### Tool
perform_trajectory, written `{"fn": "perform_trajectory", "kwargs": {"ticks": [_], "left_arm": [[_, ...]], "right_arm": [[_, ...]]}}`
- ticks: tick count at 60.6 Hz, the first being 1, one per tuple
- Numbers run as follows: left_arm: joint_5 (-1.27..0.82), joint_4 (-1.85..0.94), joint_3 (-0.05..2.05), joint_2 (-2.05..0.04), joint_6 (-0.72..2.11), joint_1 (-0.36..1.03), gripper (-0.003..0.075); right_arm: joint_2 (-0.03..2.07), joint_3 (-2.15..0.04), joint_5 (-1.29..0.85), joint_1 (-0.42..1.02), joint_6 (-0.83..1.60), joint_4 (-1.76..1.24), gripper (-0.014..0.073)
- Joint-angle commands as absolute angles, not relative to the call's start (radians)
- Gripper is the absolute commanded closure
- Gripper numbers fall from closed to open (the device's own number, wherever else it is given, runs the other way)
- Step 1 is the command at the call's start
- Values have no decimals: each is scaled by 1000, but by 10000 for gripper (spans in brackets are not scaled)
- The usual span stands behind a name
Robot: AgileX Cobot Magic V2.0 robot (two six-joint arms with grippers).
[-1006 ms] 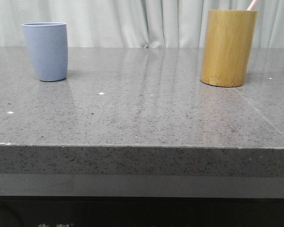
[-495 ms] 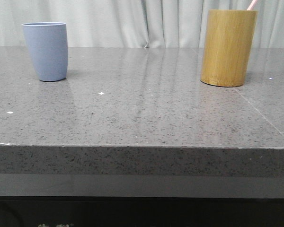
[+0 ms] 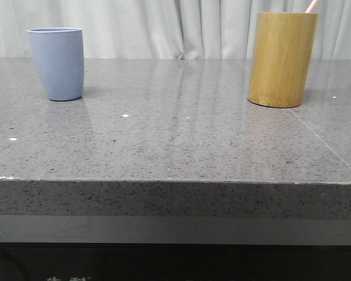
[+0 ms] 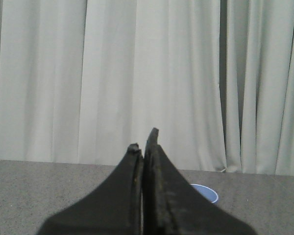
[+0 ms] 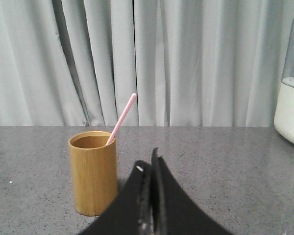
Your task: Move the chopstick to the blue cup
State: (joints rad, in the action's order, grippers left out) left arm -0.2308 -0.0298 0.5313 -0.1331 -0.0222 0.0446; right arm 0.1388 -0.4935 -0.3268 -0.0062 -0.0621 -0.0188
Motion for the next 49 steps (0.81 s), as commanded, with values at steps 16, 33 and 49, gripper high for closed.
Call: {"fn": "perform_trajectory", "kwargs": {"ticks": [16, 33, 49], "left_arm": [[-385, -31, 775, -431, -26, 43, 739], [-410, -55, 775, -583, -26, 43, 739], [-420, -35, 775, -690, -25, 43, 738]], "right_arm": [[459, -766, -535, -5, -50, 0, 661], [618, -761, -537, -5, -50, 0, 661], [708, -761, -572, -5, -50, 0, 661]]}}
